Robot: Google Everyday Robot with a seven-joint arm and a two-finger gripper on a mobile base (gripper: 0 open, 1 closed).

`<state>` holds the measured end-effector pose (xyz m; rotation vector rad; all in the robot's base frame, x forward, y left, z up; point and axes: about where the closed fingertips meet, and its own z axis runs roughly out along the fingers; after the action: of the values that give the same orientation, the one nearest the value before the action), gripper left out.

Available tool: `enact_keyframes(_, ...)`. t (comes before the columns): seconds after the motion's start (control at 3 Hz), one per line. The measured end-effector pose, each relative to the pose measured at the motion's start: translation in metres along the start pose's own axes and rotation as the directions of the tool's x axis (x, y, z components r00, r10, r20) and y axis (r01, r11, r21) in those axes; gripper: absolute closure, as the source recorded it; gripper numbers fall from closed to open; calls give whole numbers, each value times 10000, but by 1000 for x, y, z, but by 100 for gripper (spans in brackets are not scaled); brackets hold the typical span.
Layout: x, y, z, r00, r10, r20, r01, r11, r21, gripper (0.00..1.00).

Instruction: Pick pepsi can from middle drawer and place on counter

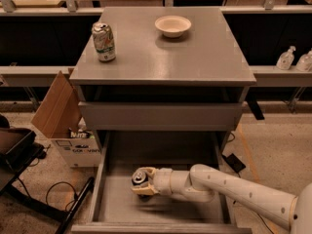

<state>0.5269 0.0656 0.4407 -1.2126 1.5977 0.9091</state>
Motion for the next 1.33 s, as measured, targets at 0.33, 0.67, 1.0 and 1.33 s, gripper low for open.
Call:
enact_keyframes(0.33,-77,15,-37,9885,1048,1088,-1044,9945,-91,95)
enact_keyframes(0.67,-148,24,-91,9769,1676,1328,-1694,9855,26,100)
enact_keyframes(1.0,-229,9,-140,9688,2038,1411,-2101,9772,308,100)
enact_keyframes(1.33,-324,-24,-182,9682,2028,1462,-2209,9678,1205,100)
